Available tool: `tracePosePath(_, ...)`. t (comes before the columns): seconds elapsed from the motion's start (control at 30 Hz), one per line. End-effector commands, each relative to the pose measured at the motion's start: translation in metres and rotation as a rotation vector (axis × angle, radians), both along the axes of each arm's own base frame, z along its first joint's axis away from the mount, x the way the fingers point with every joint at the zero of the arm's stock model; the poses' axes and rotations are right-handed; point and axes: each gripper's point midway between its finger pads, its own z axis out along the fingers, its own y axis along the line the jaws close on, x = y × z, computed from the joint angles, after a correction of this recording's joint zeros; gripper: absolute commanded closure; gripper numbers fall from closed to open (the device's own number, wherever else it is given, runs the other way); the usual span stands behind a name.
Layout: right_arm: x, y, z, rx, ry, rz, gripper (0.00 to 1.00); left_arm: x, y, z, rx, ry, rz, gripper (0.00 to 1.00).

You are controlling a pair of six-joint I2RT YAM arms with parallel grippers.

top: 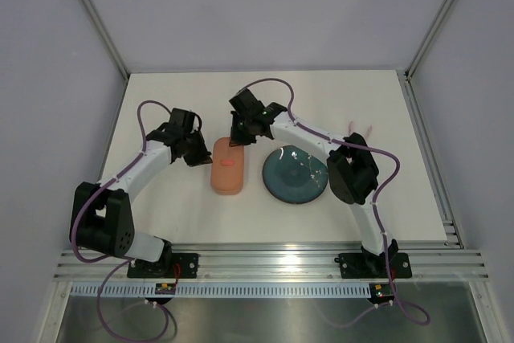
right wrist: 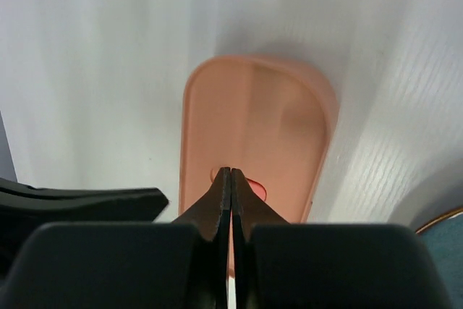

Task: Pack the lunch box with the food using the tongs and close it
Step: Close the box lid on the packing box.

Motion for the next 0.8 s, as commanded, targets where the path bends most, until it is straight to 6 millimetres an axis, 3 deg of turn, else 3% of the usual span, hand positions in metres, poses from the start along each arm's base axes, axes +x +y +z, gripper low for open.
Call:
tracePosePath(0.0,0.021,-0.010,0.003,-0.077,-0.057,-0.011,1.00,-0.002,-0.016,0.008,-0.066,-0.042,-0.050,1.00)
tracePosePath(0.23,0.024,-0.011,-0.004,-0.100,-0.043,0.008,1.00,-0.016,-0.021,-0.009,-0.075,-0.002,-0.069,1.00)
tracePosePath(0.53,0.027,-0.010,-0.007,-0.113,-0.045,0.017,1.00,-0.013,-0.022,-0.008,-0.069,-0.006,-0.070,1.00)
tracePosePath(0.77,0.032,-0.005,-0.015,-0.123,-0.041,0.024,1.00,-0.015,-0.020,-0.021,-0.053,0.023,-0.065,1.00)
